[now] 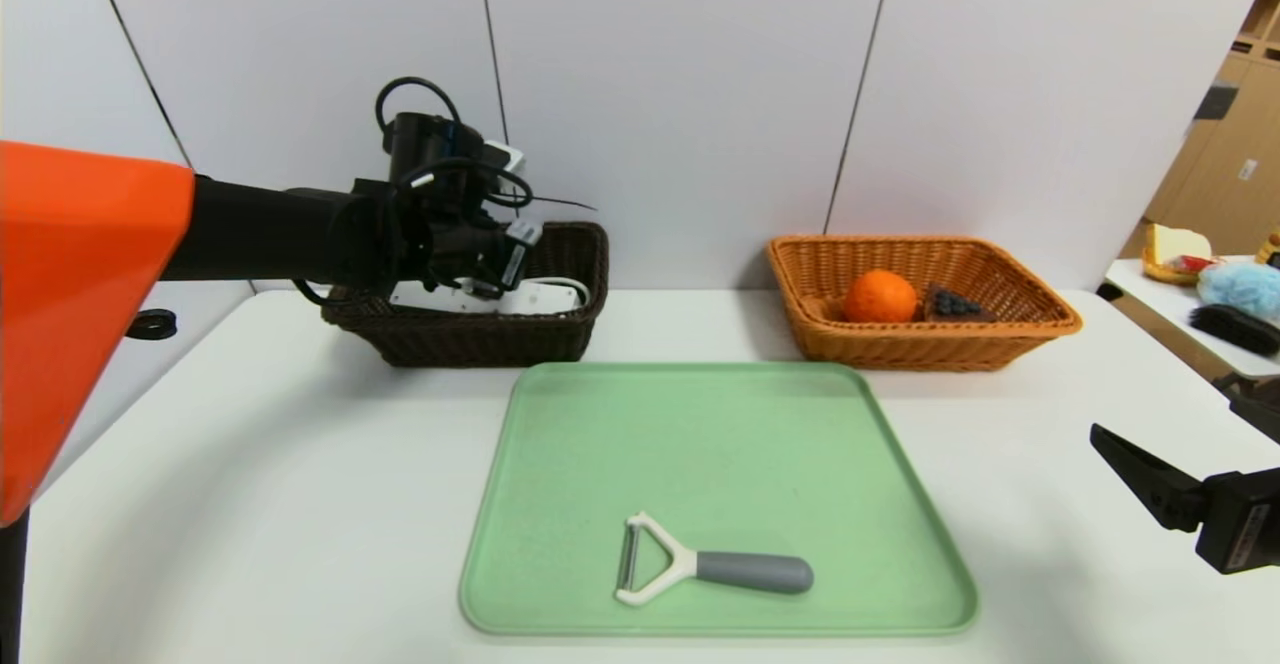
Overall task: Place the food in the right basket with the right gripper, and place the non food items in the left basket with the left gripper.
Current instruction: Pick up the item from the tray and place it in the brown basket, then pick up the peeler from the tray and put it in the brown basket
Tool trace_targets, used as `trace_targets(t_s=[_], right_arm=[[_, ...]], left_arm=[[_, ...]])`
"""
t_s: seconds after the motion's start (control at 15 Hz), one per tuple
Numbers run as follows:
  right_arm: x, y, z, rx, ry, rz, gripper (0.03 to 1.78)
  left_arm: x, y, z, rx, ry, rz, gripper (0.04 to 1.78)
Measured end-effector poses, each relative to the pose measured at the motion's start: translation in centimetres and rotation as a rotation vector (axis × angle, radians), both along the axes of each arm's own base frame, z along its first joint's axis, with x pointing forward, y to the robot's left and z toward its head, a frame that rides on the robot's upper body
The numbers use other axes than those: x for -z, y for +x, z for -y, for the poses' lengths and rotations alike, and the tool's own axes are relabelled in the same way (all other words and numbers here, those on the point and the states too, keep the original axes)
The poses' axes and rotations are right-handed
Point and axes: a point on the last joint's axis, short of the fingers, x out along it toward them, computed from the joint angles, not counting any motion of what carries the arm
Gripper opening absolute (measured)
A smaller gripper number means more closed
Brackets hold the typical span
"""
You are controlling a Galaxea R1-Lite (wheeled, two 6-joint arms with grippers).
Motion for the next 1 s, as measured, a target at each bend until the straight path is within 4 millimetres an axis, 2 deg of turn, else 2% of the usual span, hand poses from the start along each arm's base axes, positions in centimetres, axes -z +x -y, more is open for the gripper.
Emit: trace_targets(t_s=[0.13,0.33,0.47,0.67,0.8,0.93,1.0], right_arm=[[0.0,0.0,0.0,-0.002,0.001,-0.001,1.70],[0.0,0.1,0.0,-0.003,0.000,-0.003,1.70],[0.0,0.1,0.0,-0.003,-0.001,-0.003,1.70],[0.0,0.0,0.0,-0.002,-0.001,-0.001,1.70],[0.1,0.0,0.0,-0.002,-0.002,-0.004,1.70],[0.2,-0.1,0.0,-0.002,-0.002,-0.006,1.70],[0.2,-0.1,0.0,-0.003,-0.002,-0.005,1.70]], left_arm=[[0.3,0.2,-0.1,-0.001,0.014,-0.013,0.60],[-0.2,0.5,-0.5,-0.012,0.003,0.036,0.95],[-0.3,0.4,-0.5,-0.006,0.013,0.041,1.12],[-2.1,-0.3,-0.7,0.010,-0.006,0.083,1.32],[-4.7,-2.0,0.2,0.085,-0.041,0.138,1.40],[-6.9,-5.3,2.5,0.230,-0.052,0.185,1.47],[-7.3,-6.9,3.3,0.310,-0.031,0.198,1.50]])
